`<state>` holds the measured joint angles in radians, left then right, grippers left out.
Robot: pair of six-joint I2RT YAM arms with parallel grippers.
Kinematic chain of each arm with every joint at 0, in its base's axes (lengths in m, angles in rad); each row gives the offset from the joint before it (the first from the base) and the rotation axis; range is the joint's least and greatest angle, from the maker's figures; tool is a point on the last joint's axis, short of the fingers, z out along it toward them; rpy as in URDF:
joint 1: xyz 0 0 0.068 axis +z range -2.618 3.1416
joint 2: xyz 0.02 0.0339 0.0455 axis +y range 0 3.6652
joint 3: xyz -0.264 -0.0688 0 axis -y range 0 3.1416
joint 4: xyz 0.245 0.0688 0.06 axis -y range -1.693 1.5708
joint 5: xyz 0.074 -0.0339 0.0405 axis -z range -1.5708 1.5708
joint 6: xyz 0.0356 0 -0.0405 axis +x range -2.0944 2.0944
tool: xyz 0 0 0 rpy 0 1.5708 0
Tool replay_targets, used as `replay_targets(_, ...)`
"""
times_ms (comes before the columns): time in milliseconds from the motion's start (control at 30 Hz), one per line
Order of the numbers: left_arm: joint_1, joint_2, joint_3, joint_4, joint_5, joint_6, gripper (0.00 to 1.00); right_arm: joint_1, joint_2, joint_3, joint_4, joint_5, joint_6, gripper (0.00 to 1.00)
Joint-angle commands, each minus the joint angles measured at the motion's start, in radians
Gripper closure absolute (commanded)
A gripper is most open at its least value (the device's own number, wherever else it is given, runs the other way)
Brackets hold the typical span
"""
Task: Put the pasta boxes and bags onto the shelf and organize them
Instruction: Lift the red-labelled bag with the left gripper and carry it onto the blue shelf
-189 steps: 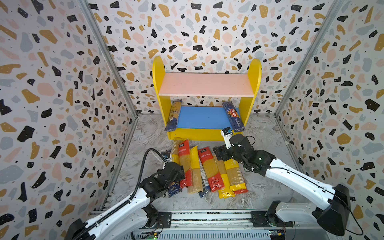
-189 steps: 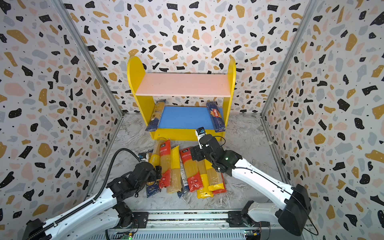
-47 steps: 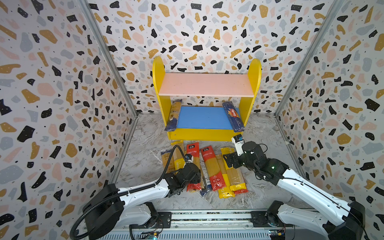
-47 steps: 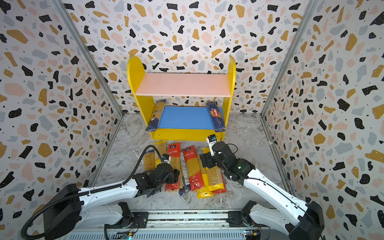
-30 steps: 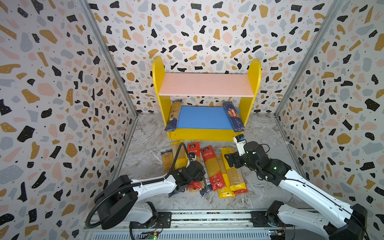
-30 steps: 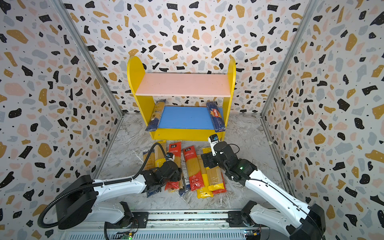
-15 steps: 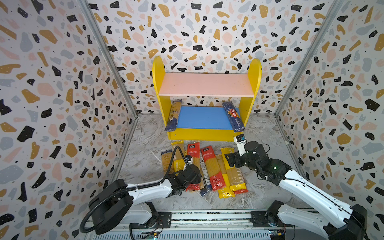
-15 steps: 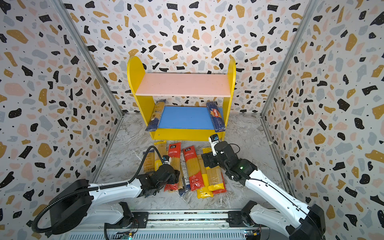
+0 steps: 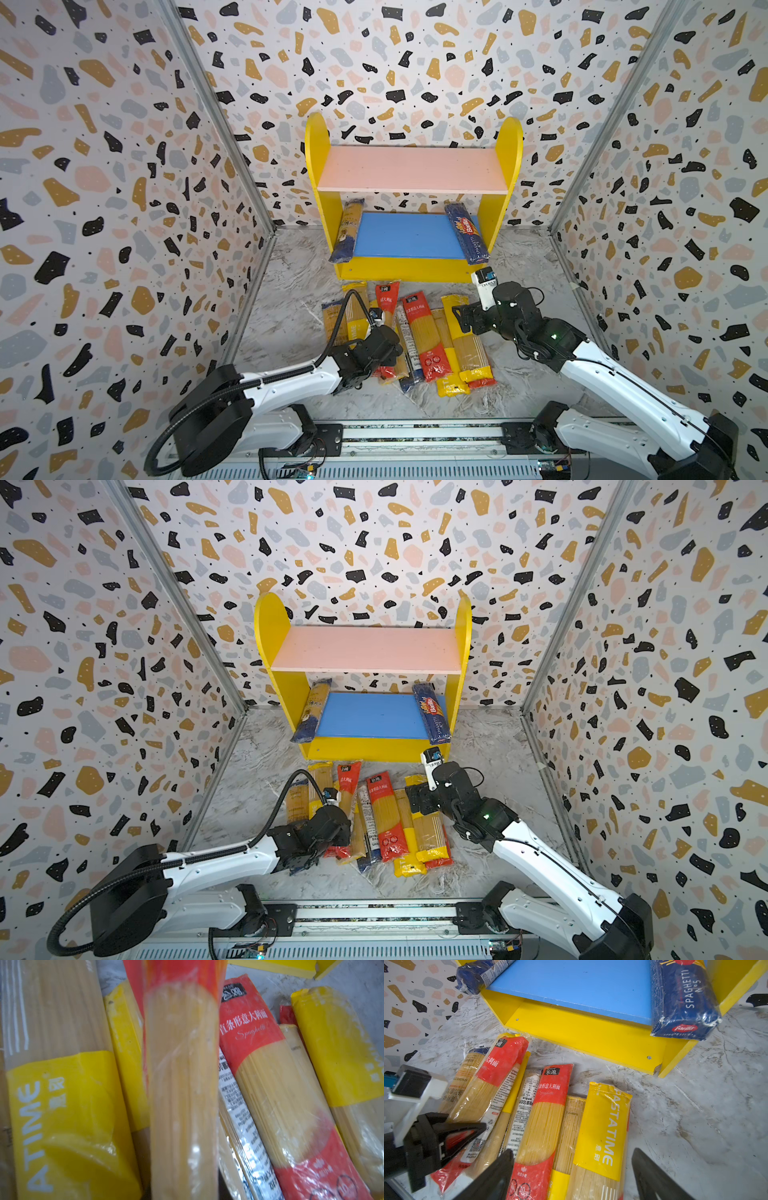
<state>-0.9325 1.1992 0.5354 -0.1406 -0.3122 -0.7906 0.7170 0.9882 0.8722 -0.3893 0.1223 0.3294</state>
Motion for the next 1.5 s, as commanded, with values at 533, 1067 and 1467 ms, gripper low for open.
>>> replay_targets(533,-0.008,-0.073,0.328,-0.241,-0.183,0.182,1.00,-0.007,-0.035,0.081,-0.002,-0.087,-0.033,0.09)
replay_targets(1067,0.205,0.173,0.658,-0.256,-0.195,0.416,1.00,-0.008,-0.021,0.224,-0.006,-0.159,-0.085,0.01)
replay_targets(1467,0.366,0.383,0.876,-0.224,-0.112,0.511,1.00,-0.039,0.042,0.327,-0.045,-0.124,-0.119,0.01)
